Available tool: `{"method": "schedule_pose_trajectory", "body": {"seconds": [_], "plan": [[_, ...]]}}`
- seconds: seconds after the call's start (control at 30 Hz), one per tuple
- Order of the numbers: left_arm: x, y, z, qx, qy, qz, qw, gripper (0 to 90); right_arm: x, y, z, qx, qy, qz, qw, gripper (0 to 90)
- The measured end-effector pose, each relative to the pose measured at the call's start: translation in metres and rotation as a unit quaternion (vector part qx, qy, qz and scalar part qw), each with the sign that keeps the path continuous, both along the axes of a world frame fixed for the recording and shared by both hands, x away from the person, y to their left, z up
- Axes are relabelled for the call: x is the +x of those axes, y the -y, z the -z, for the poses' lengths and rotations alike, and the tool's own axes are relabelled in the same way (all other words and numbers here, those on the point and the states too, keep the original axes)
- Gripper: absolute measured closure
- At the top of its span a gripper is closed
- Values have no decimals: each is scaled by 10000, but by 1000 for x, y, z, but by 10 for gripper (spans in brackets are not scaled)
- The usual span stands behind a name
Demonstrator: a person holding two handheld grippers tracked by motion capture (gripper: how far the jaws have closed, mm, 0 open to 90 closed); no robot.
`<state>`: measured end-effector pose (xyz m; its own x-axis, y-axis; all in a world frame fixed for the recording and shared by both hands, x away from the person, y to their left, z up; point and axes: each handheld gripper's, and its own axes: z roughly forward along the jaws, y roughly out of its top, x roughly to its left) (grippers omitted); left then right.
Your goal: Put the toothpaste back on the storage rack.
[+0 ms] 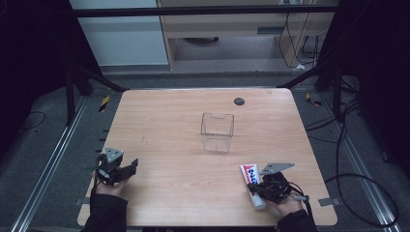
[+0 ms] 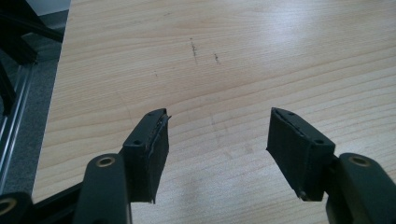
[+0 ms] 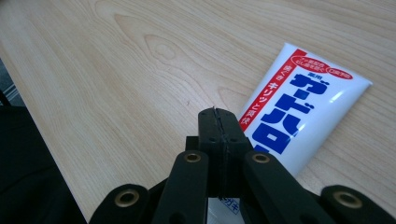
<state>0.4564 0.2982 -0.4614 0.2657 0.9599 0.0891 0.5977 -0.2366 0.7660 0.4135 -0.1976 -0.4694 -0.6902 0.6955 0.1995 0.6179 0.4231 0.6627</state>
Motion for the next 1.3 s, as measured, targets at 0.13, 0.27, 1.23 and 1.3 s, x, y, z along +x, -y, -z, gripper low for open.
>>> {"method": "schedule_pose_trajectory", "body": {"seconds": [0.13, 0.27, 1.23, 1.3], "plan": [[0, 0, 0, 4, -8, -1, 10000, 375, -1, 3, 0, 1, -46, 19, 10000, 900], [0, 0, 0, 7, -3, -16, 10000, 374, -2, 6, -1, -52, -36, 88, 9999, 900], [4, 2, 2, 65, -55, 17, 10000, 348, 4, 2, -22, -387, 311, 691, 9964, 584], [5, 3, 2, 51, -51, 17, 10000, 346, 5, 2, -24, -438, 302, 808, 9953, 543]]}}
